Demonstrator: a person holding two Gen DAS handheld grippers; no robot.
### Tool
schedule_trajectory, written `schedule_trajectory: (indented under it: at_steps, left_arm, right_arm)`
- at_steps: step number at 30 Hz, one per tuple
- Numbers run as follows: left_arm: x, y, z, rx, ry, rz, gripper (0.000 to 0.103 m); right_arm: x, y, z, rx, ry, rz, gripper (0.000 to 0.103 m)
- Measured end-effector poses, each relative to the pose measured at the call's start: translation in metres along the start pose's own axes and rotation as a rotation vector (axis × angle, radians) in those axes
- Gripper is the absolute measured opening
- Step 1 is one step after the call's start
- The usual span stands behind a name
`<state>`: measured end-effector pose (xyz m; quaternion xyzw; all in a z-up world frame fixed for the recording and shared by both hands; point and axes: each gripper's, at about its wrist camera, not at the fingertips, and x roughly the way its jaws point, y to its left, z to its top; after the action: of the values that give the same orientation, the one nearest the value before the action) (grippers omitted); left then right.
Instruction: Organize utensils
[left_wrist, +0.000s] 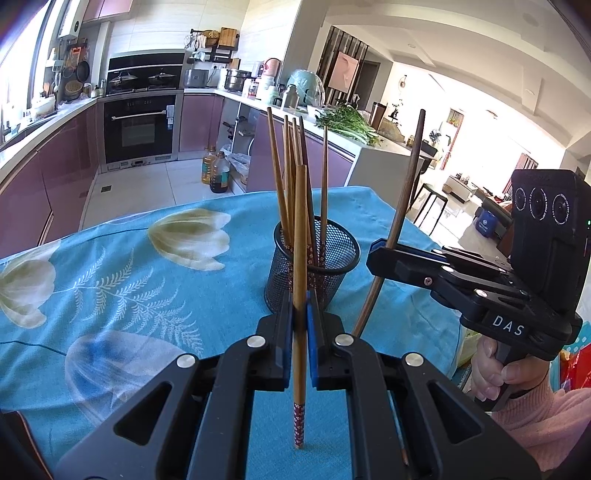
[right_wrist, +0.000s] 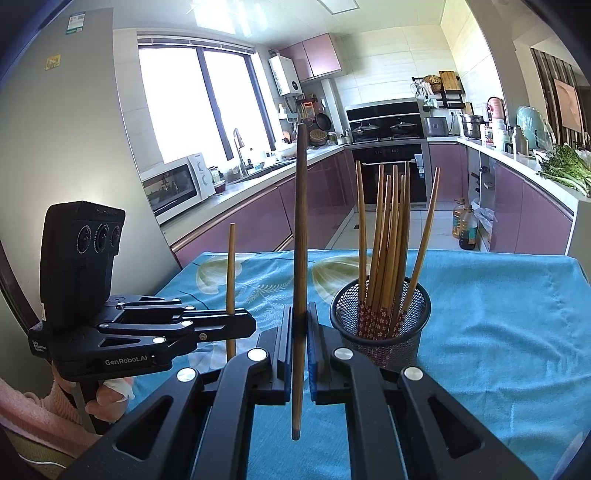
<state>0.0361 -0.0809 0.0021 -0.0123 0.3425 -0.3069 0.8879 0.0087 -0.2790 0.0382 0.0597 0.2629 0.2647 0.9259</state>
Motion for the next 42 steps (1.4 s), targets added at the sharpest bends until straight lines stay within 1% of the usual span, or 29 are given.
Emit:
schedule_trajectory:
  at_steps: [42]
  left_arm:
    - [-0.009, -0.006, 0.015, 0.026, -0.028, 0.003, 0.007]
  right_arm:
    - [0.0, -0.001, 0.009, -0.008, -0.031, -0.007, 0.006]
